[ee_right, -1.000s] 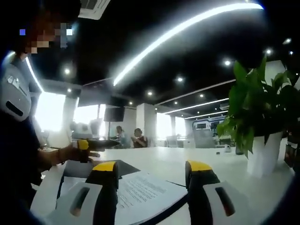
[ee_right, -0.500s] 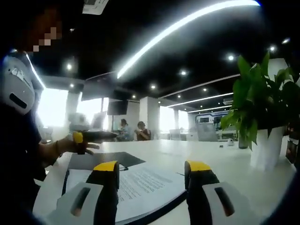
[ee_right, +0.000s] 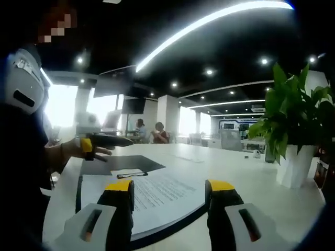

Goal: Flip through the bound document one page at a time

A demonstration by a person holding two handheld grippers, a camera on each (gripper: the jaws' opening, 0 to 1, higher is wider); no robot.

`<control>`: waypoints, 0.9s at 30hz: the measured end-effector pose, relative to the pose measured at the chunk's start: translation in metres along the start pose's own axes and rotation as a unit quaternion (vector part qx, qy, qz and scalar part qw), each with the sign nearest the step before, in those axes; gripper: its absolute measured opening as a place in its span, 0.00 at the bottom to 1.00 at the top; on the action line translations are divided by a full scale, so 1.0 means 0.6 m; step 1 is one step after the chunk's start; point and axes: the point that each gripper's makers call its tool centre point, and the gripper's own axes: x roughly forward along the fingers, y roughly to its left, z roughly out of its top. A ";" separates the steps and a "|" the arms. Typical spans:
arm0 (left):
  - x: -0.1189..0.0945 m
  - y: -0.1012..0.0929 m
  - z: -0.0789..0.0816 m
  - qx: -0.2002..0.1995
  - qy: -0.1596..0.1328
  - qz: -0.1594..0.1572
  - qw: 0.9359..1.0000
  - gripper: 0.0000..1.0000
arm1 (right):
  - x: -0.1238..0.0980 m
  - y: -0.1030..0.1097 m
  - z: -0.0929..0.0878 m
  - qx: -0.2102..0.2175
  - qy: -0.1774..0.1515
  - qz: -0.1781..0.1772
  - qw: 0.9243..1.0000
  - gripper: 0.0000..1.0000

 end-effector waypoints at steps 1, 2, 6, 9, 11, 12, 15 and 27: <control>0.001 -0.003 -0.002 0.002 0.003 -0.001 1.000 0.74 | -0.002 0.003 -0.003 -0.001 0.005 0.003 1.000 0.56; 0.002 -0.005 -0.004 0.002 0.005 -0.002 1.000 0.74 | -0.006 0.006 -0.006 -0.002 0.011 0.005 1.000 0.56; 0.006 -0.018 -0.009 -0.002 0.009 -0.007 1.000 0.74 | -0.018 0.021 -0.018 -0.009 0.031 0.014 0.999 0.55; 0.010 -0.029 -0.017 0.007 0.019 -0.008 1.000 0.74 | -0.023 0.034 -0.029 -0.019 0.047 0.021 0.998 0.55; 0.013 -0.034 -0.021 0.009 0.023 -0.009 1.000 0.74 | -0.025 0.040 -0.031 -0.019 0.049 0.024 0.998 0.55; 0.014 -0.037 -0.022 0.010 0.025 -0.010 1.000 0.74 | -0.026 0.043 -0.033 -0.019 0.050 0.026 0.998 0.55; 0.018 -0.045 -0.024 0.006 0.024 -0.012 1.000 0.74 | -0.027 0.051 -0.038 -0.018 0.053 0.031 0.998 0.55; 0.025 -0.060 -0.025 0.006 0.024 -0.010 1.000 0.74 | -0.038 0.067 -0.042 -0.020 0.062 0.046 0.997 0.55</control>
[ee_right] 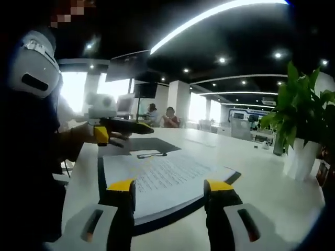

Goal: Flip through the bound document one page at a time

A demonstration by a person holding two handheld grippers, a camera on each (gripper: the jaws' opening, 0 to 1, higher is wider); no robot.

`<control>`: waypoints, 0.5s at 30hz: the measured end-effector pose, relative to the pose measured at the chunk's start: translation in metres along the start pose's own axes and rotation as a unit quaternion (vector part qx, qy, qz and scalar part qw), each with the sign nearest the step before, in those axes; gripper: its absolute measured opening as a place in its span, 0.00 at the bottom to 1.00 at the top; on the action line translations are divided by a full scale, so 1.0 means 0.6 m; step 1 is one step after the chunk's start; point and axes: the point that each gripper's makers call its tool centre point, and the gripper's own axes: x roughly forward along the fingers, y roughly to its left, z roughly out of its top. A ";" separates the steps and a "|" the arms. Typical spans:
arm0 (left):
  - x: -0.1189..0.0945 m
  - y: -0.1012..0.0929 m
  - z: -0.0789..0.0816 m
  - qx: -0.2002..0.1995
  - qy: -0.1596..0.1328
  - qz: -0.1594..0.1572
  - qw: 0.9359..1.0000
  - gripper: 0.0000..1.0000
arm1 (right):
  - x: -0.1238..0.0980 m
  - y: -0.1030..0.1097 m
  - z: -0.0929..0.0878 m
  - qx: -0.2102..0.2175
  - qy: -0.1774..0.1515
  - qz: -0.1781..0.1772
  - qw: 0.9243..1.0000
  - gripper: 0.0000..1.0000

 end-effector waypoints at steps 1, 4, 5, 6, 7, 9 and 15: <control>0.001 -0.001 -0.001 0.001 0.001 0.000 1.000 0.74 | -0.001 0.003 -0.001 -0.002 0.003 0.003 1.000 0.55; 0.004 -0.004 -0.004 0.005 0.005 0.001 1.000 0.74 | -0.004 0.012 -0.004 -0.007 0.011 0.013 1.000 0.55; 0.005 -0.005 -0.006 0.006 0.007 0.001 1.000 0.74 | -0.004 0.015 -0.007 -0.008 0.015 0.016 1.000 0.55; 0.006 -0.006 -0.008 0.007 0.009 0.001 1.000 0.74 | -0.005 0.017 -0.009 -0.009 0.018 0.019 1.000 0.55; 0.007 -0.006 -0.009 0.007 0.009 0.000 1.000 0.74 | -0.006 0.019 -0.011 -0.009 0.019 0.020 1.000 0.55; 0.010 -0.008 -0.013 0.003 0.010 -0.003 1.000 0.74 | -0.007 0.022 -0.013 -0.007 0.023 0.022 0.999 0.55; 0.016 -0.016 -0.024 0.011 0.025 -0.005 1.000 0.74 | -0.013 0.032 -0.021 -0.007 0.031 0.032 0.999 0.55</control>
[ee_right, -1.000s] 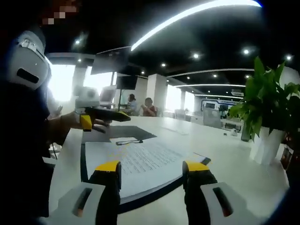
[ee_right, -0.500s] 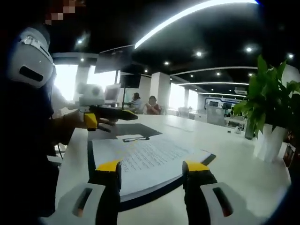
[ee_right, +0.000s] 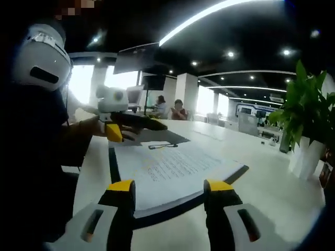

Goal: Flip through the bound document one page at a time

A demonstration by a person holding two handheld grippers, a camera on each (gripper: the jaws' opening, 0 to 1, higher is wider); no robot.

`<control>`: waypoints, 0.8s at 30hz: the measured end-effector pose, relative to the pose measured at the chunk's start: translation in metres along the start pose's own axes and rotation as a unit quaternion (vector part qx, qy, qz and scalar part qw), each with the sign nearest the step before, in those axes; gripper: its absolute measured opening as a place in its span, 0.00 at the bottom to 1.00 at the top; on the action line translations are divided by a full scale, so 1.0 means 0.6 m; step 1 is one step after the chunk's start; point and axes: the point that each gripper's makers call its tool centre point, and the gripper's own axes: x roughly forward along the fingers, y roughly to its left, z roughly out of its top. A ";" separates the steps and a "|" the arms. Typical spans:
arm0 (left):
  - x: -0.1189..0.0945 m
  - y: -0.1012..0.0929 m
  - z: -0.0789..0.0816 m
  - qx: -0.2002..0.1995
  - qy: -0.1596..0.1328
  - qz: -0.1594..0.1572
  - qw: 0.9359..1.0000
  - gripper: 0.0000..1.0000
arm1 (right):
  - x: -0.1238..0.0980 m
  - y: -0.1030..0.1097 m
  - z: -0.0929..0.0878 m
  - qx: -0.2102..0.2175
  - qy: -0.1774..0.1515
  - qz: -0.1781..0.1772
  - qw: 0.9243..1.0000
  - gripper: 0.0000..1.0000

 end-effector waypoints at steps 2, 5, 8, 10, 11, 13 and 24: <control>0.003 -0.005 -0.004 0.007 0.007 -0.001 1.000 0.74 | -0.004 0.005 -0.006 -0.002 0.006 0.007 1.000 0.55; 0.010 -0.013 -0.012 0.016 0.018 -0.005 1.000 0.75 | -0.005 0.011 -0.013 -0.004 0.015 0.014 1.000 0.55; 0.014 -0.017 -0.016 0.019 0.022 -0.010 1.000 0.75 | -0.007 0.016 -0.019 -0.008 0.022 0.020 1.000 0.55; 0.015 -0.019 -0.016 0.015 0.021 -0.012 1.000 0.75 | -0.009 0.018 -0.022 -0.010 0.024 0.022 0.999 0.54; 0.016 -0.019 -0.017 0.014 0.021 -0.013 1.000 0.75 | -0.008 0.019 -0.023 -0.010 0.026 0.023 0.999 0.54; 0.017 -0.020 -0.018 0.013 0.023 -0.014 1.000 0.75 | -0.011 0.021 -0.025 -0.013 0.028 0.026 0.999 0.53; 0.014 -0.014 -0.022 0.009 0.026 -0.009 1.000 0.75 | -0.015 0.013 -0.029 -0.016 0.033 0.027 0.999 0.51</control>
